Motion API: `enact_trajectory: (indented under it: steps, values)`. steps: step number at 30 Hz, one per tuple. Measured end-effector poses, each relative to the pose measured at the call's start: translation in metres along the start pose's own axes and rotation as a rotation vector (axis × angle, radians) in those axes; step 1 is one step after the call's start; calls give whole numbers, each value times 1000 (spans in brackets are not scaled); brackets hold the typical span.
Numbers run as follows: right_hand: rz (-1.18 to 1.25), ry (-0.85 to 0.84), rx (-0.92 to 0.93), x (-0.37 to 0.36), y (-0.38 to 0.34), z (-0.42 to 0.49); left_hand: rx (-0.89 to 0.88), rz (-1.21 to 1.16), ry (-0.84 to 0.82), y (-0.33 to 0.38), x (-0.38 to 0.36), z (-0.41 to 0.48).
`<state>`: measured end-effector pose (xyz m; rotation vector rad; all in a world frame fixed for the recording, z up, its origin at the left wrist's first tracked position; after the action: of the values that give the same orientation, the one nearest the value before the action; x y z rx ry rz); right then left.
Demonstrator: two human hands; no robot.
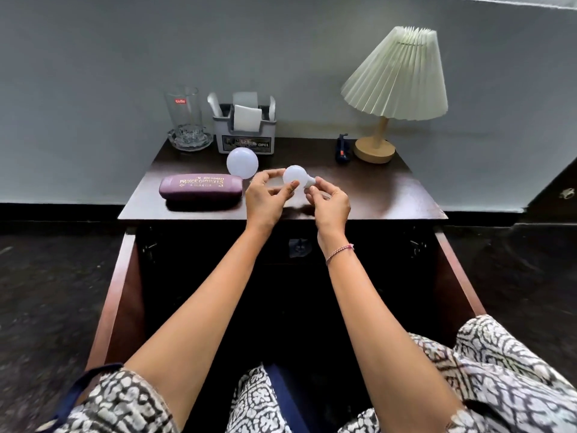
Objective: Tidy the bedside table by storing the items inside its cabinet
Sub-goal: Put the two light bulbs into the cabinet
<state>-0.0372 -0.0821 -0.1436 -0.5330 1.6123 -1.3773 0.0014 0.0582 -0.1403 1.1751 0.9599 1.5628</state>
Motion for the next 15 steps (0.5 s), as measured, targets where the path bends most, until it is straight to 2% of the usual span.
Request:
enact_trajectory:
  steps: [5,10,15]
  values:
    - [48,74,25,18,3,-32,29,-164,-18,-2,6,-35]
    - [107,98,57,32,18,-57,100,-135,8,-22,18,-61]
    - [55,177,134,42,32,-79,90,-117,67,-36,26,-87]
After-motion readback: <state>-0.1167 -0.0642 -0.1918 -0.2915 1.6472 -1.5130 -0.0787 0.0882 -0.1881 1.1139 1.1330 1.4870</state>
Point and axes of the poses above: each hand's wrist, its own z-axis towards the middle knuckle, its own x-axis out of the back of the hand, y = z × x, the point moved 6 cm from there along z, towards the middle knuckle, and after that the axes turned 15 degrees about z, right-handed, at the moved point
